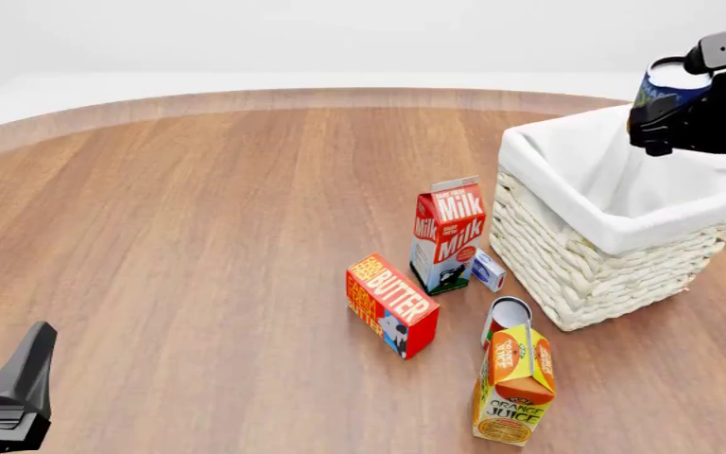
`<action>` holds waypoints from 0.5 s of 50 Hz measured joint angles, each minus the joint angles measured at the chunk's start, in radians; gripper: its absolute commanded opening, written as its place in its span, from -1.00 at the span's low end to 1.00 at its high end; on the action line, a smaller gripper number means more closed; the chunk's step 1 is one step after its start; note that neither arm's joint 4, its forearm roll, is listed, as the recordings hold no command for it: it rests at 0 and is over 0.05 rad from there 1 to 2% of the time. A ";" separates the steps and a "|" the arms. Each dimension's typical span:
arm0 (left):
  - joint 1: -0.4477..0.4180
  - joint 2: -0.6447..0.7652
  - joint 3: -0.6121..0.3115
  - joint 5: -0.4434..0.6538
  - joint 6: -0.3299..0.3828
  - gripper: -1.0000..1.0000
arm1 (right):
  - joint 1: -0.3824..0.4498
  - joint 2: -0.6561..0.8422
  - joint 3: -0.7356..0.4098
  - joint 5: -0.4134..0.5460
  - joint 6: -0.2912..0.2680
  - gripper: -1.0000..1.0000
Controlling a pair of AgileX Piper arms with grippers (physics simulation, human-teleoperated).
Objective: Pick up the alphabet soup, and put it in the basket.
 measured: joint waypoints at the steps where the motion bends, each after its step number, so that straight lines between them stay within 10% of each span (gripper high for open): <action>1: 0.000 0.000 0.000 0.000 0.000 1.00 | 0.000 0.005 -0.004 0.002 0.000 -1.00; 25: 0.000 0.000 0.000 0.000 0.000 1.00 | -0.001 0.096 -0.084 0.054 -0.012 -1.00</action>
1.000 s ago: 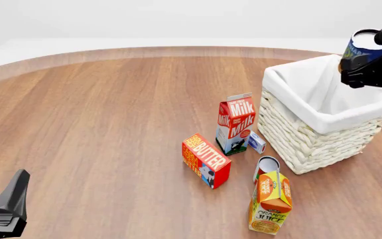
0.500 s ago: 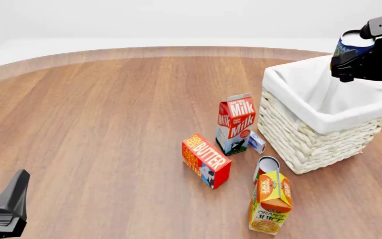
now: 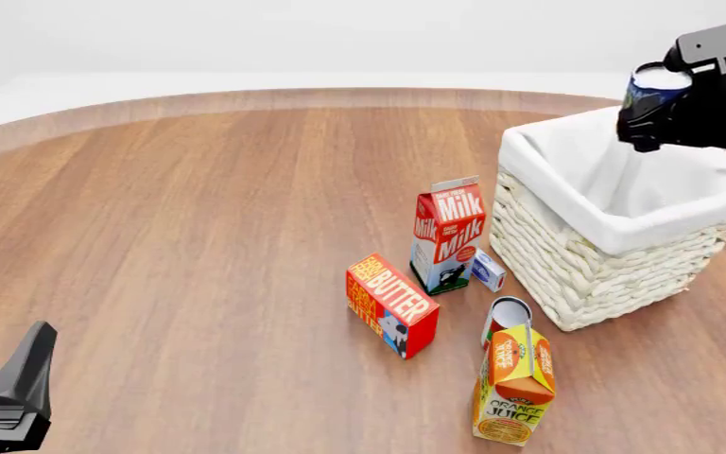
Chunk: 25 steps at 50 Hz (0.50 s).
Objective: Pick up the alphabet soup, and put it in the basket.
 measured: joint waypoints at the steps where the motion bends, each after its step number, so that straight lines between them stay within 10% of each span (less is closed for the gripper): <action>1: 0.000 0.000 0.000 0.000 0.000 1.00 | 0.000 0.004 -0.002 0.002 -0.001 -1.00; 25: 0.000 0.000 0.000 0.000 0.000 1.00 | -0.028 0.118 -0.063 0.042 -0.030 -1.00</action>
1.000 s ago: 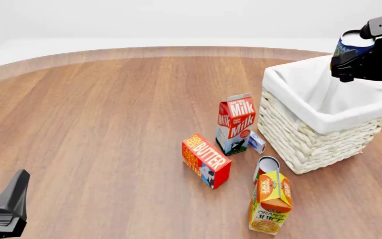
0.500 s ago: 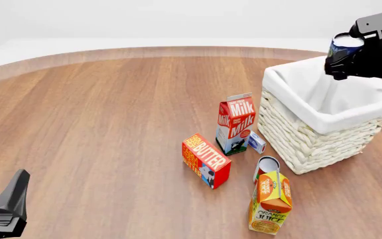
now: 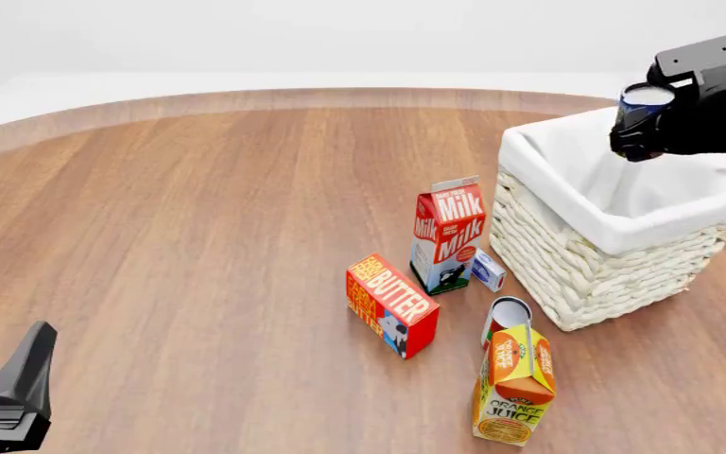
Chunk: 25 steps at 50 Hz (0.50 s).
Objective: Pick up the alphabet soup, and put it in the basket.
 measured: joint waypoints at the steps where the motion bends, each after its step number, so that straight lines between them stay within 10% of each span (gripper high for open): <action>1: 0.000 0.000 0.000 0.000 0.000 1.00 | -0.001 0.004 -0.002 0.001 -0.001 -1.00; 25: 0.000 0.000 0.000 0.000 0.000 1.00 | -0.020 0.091 -0.047 0.013 -0.021 -1.00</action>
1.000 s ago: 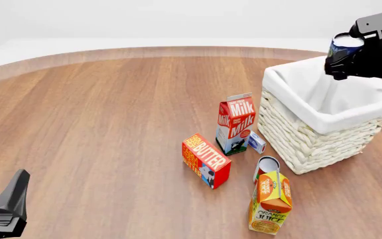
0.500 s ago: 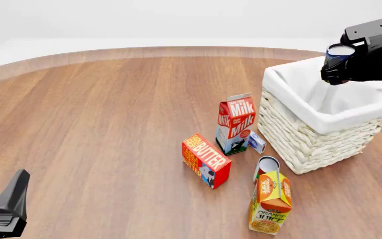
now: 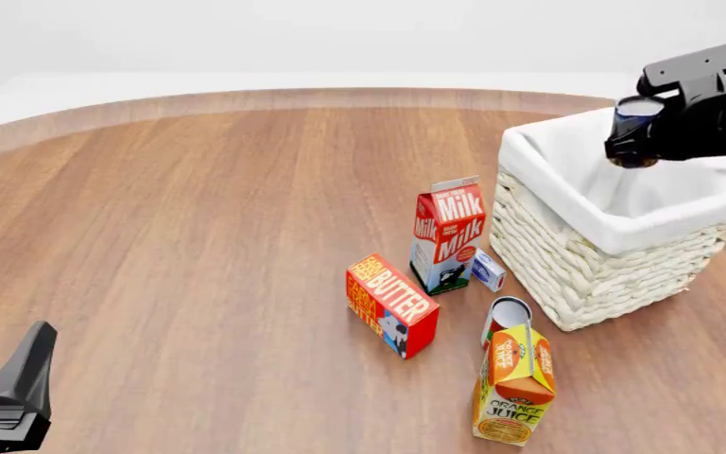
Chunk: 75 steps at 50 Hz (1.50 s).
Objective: Pick up the alphabet soup, and put it in the basket.
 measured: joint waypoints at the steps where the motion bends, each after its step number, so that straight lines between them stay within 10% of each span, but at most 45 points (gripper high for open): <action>1: 0.000 0.000 0.000 0.000 0.000 1.00 | 0.000 0.003 -0.001 0.000 0.000 -1.00; 75: 0.000 0.000 0.000 0.000 0.000 1.00 | -0.010 0.206 0.004 -0.035 -0.032 -1.00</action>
